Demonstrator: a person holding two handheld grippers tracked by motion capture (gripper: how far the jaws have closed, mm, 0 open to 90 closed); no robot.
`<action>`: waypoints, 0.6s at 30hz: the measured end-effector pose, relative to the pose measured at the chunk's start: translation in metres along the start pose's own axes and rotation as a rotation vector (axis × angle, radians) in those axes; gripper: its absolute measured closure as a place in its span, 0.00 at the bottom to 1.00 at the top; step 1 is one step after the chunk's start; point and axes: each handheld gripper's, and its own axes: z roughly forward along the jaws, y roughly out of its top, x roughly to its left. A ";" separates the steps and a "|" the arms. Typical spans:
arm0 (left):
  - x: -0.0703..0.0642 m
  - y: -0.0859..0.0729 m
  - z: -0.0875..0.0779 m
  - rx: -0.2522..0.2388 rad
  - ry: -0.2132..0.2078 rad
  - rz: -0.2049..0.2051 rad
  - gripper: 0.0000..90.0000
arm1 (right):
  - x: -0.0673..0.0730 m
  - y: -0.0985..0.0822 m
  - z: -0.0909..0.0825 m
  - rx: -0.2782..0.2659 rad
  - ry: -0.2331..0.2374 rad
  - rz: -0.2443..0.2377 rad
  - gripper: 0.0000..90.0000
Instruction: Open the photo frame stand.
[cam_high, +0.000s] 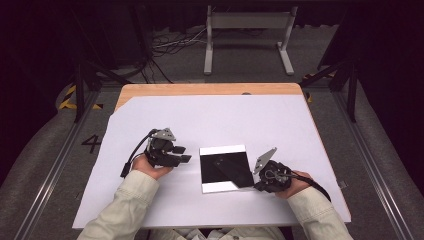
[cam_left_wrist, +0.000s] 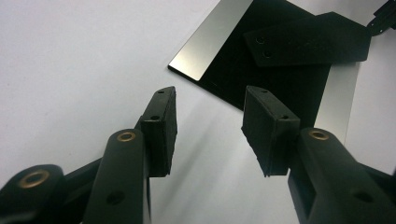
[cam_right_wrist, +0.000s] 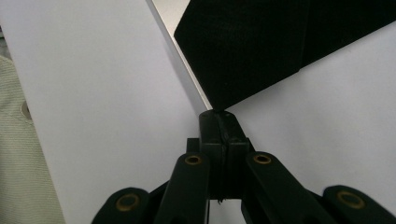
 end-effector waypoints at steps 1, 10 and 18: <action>0.000 0.000 0.000 0.000 0.000 0.000 0.61 | 0.000 0.000 -0.001 0.000 -0.003 -0.001 0.99; 0.000 0.000 0.000 -0.001 0.001 0.000 0.61 | 0.001 0.001 -0.005 -0.016 -0.014 -0.001 0.99; 0.001 0.000 0.000 -0.003 0.000 -0.001 0.61 | 0.003 0.002 -0.014 -0.050 -0.028 -0.005 1.00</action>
